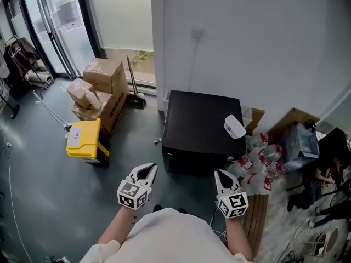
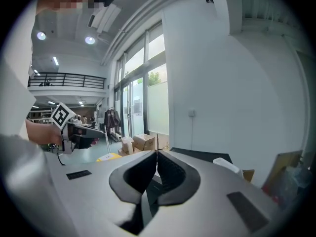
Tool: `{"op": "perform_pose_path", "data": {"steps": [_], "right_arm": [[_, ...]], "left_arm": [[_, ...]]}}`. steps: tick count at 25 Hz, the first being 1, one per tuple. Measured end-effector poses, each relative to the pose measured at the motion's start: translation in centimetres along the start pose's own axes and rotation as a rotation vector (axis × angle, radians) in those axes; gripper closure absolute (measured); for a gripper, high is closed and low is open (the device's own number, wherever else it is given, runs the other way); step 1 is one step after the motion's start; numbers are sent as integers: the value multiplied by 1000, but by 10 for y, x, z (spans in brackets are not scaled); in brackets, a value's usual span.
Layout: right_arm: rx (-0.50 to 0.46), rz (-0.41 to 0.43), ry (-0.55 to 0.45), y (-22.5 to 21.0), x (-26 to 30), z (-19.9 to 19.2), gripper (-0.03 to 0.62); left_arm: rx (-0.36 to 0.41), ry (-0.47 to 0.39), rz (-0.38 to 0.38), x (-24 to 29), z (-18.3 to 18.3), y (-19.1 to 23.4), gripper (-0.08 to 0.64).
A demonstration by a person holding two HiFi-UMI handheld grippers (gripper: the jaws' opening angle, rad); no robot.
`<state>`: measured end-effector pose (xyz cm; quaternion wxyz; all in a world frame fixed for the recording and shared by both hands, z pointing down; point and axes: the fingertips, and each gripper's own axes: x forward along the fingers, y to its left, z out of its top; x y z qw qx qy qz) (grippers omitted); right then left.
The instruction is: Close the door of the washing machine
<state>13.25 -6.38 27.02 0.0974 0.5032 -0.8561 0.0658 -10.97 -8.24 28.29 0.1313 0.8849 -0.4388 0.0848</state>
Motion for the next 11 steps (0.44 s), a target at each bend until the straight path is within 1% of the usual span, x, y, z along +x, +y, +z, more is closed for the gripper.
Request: {"op": "perform_pose_path", "data": {"steps": [5,11], "right_arm": [[-3,4,1,2,-1,2,560],[-3,7,1,8,1,-1,560]], "left_arm": [[-4,-8,-3,-1,3,-1,551],[-2,-2,-11,-2,-3,-1,551]]}}
